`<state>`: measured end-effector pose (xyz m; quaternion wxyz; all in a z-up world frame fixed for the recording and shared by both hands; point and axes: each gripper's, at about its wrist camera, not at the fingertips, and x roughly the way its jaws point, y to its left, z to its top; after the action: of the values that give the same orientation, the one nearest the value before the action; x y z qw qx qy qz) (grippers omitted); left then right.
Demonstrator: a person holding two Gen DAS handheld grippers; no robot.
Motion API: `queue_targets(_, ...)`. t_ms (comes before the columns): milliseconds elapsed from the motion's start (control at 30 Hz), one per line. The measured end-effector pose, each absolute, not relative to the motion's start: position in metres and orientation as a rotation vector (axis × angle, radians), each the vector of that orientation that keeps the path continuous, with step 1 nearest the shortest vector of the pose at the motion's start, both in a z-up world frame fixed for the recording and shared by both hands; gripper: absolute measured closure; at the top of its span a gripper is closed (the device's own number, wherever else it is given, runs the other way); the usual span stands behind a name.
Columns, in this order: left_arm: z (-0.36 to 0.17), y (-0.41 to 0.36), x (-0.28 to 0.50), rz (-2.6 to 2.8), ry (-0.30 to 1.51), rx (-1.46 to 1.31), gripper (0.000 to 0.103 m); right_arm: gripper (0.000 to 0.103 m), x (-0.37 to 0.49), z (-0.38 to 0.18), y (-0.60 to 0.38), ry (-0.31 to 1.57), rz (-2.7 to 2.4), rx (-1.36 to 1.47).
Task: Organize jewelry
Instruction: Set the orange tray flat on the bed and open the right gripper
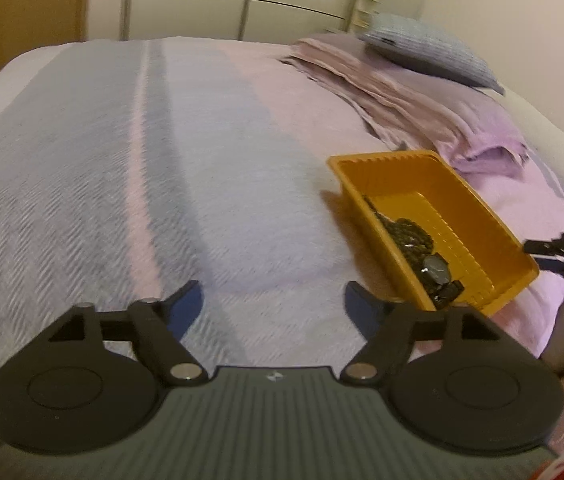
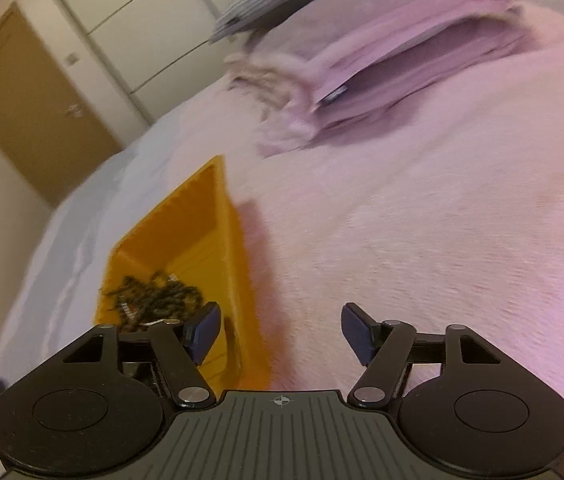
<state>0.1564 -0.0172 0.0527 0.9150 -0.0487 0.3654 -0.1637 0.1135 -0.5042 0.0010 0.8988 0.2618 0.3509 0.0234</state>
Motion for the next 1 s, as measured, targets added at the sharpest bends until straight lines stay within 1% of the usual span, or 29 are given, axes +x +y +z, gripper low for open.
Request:
queue_targets(33, 0.052, -0.014, 0.153, -0.323, 0.746, -0.106, 0.014, 0.033, 0.107, 0.007, -0.499, 0.719, 0.016, 0.517)
queue_targets(133, 0.054, -0.007, 0.137, -0.275, 0.724, -0.128, 0.004, 0.03, 0.085, 0.026, -0.475, 0.69, -0.05, 0.435)
queue_targets(233, 0.053, -0.005, 0.123, -0.252, 0.72, -0.135, 0.001, 0.029, 0.07, 0.038, -0.448, 0.694, -0.039, 0.367)
queue_targets(367, 0.052, -0.009, 0.1, -0.251, 0.703, -0.159, 0.001, 0.028, 0.057, 0.049, -0.404, 0.701, 0.045, 0.219)
queue_targets(500, 0.046, -0.015, 0.079, -0.2, 0.731, -0.158, 0.0, 0.027, 0.051, 0.041, -0.363, 0.754, 0.105, 0.096)
queue_targets(600, 0.039, -0.011, 0.065, -0.175, 0.762, -0.21, 0.0, 0.026, 0.041, 0.038, -0.337, 0.785, 0.172, 0.045)
queue_targets(767, 0.033, -0.011, 0.049, -0.107, 0.804, -0.243, 0.0, 0.026, 0.031, 0.03, -0.31, 0.802, 0.217, 0.038)
queue_targets(1000, 0.032, -0.017, 0.027, -0.101, 0.805, -0.185, 0.0, 0.026, 0.014, 0.024, -0.296, 0.817, 0.207, 0.119)
